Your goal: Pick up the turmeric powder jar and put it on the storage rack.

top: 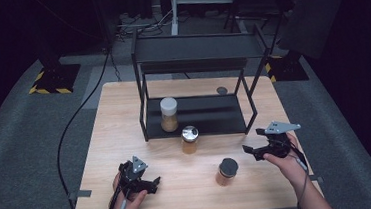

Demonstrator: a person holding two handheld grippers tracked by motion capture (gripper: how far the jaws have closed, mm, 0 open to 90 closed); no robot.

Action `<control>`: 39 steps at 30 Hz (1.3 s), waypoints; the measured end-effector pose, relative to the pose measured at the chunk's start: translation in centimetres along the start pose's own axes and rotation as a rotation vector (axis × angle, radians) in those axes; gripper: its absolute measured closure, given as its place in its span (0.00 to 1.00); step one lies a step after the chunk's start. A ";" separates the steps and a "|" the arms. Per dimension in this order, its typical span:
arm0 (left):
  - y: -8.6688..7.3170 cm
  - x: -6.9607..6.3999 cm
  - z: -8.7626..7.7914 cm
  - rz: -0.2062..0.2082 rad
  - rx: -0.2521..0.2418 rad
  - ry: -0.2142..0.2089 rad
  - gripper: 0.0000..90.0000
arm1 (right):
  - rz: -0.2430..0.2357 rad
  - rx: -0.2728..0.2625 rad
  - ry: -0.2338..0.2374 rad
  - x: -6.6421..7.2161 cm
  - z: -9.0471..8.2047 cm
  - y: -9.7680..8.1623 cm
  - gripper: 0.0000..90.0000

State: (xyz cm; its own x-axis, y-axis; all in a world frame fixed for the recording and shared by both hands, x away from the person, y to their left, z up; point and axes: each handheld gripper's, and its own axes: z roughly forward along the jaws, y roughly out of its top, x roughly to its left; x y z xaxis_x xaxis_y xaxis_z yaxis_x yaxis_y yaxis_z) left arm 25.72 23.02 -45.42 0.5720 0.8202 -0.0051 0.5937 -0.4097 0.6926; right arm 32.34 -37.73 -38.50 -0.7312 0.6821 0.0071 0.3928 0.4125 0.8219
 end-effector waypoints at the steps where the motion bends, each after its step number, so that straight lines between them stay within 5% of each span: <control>1: 0.0 0.0 0.0 0.000 0.000 0.000 0.00 | -0.006 0.000 0.003 0.1 0.1 0.3 0.10; 21: 0.0 0.0 0.0 0.000 -0.001 0.001 0.00 | -0.082 -0.006 0.050 1.9 3.3 6.1 0.09; 39: 0.0 0.0 0.0 0.001 0.000 0.001 0.00 | -0.090 -0.009 0.108 3.8 7.1 9.5 0.09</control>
State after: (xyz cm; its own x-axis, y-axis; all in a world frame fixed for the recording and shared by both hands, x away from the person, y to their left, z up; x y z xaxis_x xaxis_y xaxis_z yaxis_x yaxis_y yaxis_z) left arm 25.70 23.01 -45.42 0.5719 0.8203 -0.0040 0.5930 -0.4101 0.6929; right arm 37.25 -26.99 -34.71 -0.8192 0.5735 -0.0062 0.3182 0.4635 0.8270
